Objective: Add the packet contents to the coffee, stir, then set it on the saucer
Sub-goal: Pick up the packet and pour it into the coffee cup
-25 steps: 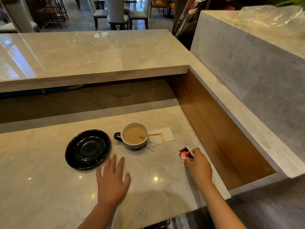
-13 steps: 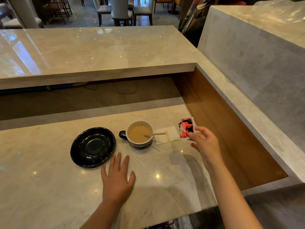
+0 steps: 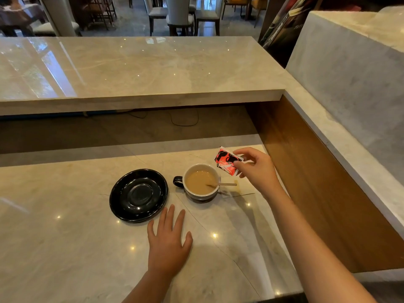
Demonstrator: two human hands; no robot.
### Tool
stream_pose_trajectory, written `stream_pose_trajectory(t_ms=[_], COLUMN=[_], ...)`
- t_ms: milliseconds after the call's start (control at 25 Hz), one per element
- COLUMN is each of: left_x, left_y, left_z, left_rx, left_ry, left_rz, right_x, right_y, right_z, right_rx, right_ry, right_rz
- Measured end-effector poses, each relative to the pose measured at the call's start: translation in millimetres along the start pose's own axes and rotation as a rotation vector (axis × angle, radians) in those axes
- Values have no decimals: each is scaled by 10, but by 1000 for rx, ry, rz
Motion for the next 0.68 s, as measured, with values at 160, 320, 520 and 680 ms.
stream_pose_trajectory(t_ms=[160, 320, 520, 680], left_x=[0, 5, 14, 22], left_y=[-17, -12, -10, -6], left_z=[9, 20, 31, 42], left_rx=[-32, -51, -48, -38], left_ry=[-3, -7, 1, 0], left_rz=[9, 14, 9, 1], right_x=[193, 266, 298, 316], right_y=[-38, -96, -124, -118], right_z=[174, 282, 353, 392], right_rx=[-69, -68, -67, -52], right_ry=[-338, -470, -558, -588], right_rz=[-274, -479, -616, -660])
Point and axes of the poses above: each hand's wrist, its own y-axis towards the middle knuckle, its own z-axis out of the palm, x = y × z, the point moved 5 cm from there along y, towards the middle knuckle, and after that the axes turned 14 degrees about z, right-handed, at the moved point
